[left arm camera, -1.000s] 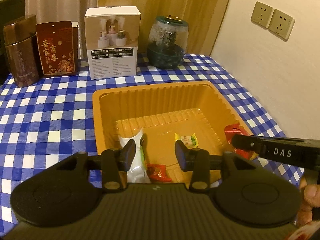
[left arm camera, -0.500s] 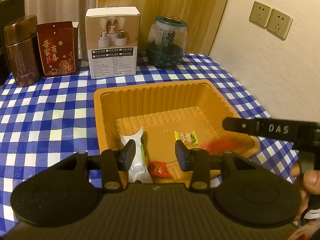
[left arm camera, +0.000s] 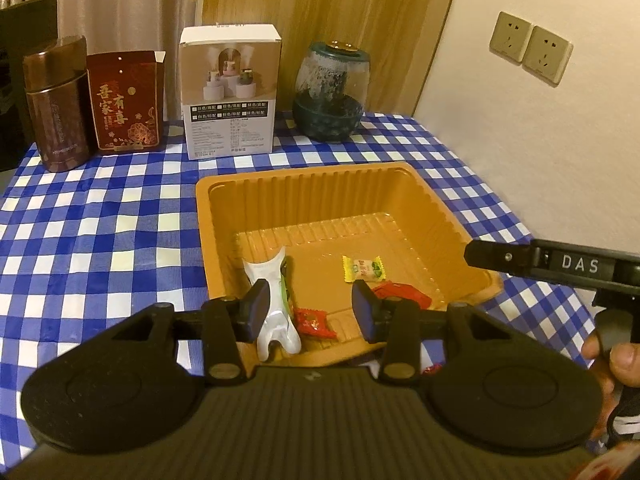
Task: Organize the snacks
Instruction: 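Withdraw both open tools from the tray toward the remaining snacks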
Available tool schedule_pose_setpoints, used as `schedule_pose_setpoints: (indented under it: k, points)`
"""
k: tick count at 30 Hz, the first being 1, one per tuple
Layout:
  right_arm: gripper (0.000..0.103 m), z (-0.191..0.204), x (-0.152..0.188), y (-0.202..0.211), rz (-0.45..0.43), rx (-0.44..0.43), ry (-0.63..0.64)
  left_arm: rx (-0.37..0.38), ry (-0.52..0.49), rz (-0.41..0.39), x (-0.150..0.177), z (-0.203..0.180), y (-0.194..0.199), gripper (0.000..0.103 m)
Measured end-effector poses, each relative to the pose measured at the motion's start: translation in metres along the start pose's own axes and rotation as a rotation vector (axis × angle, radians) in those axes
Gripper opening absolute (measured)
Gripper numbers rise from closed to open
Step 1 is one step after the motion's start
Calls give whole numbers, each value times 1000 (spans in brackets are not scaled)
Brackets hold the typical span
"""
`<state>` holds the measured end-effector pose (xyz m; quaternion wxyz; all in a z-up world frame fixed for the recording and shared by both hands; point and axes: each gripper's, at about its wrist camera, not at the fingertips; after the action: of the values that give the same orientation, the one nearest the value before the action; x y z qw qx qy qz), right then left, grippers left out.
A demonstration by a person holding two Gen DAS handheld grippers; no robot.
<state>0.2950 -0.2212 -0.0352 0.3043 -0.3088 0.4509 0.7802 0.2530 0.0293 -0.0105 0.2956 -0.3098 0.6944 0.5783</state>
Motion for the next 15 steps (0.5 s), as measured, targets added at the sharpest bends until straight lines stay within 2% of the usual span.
schedule_pose_setpoints:
  k: [5, 9, 13, 15]
  points:
    - [73, 2, 9, 23, 5, 17, 22, 2, 4, -2, 5, -7, 21, 44]
    - [73, 3, 18, 44, 9, 33, 14, 0, -3, 0, 13, -14, 40, 51]
    - [73, 4, 29, 67, 15, 43, -5, -5, -13, 3, 22, -19, 59, 63]
    - [73, 6, 35, 78, 16, 47, 5, -7, -20, 13, 28, -21, 69, 64]
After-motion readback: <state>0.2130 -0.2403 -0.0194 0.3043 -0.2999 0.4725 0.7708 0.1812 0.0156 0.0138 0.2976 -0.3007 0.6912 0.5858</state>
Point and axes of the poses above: each gripper's, at about its wrist camera, not at the fingertips, and y roughly against the way its jaws point, z to its left, x to its underside, and after that the axes turned 5 degrees about -z, right-handed
